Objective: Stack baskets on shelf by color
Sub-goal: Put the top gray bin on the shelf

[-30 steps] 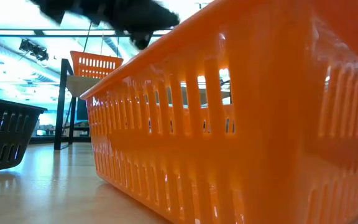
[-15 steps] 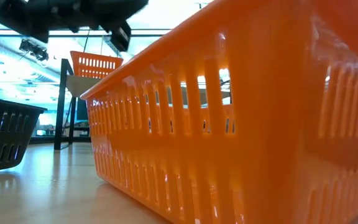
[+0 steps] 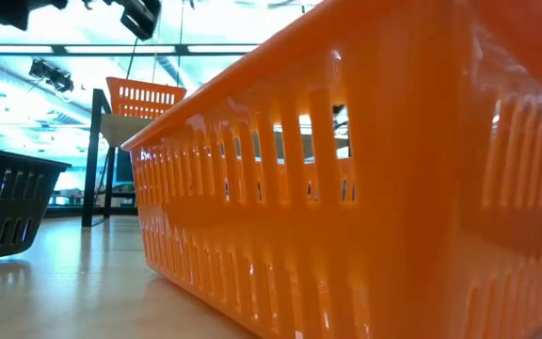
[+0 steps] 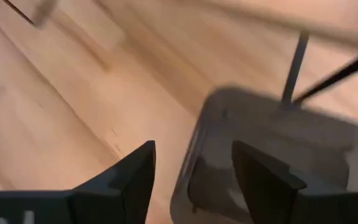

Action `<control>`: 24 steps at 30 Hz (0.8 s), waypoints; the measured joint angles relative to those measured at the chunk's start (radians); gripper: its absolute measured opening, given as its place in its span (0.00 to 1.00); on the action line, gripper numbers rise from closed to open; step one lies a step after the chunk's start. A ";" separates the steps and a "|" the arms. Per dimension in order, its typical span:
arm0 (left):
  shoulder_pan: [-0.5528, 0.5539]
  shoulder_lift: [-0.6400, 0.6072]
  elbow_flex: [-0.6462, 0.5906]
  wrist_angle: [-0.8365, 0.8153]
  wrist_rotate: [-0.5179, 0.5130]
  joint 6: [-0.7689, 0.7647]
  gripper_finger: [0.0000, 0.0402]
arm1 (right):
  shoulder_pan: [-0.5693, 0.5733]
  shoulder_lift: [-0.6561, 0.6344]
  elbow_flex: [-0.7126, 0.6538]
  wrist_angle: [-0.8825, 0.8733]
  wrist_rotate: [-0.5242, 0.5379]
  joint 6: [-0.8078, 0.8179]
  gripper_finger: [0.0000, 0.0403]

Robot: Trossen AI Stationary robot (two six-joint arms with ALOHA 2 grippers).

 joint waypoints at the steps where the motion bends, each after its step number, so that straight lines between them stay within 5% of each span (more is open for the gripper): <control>1: -0.010 -0.013 0.000 -0.011 0.000 0.000 0.13 | 0.000 0.025 0.007 -0.009 -0.014 0.016 0.55; 24: -0.074 -0.057 0.000 -0.097 -0.019 0.023 0.13 | -0.039 0.321 0.026 -0.025 -0.107 0.112 0.45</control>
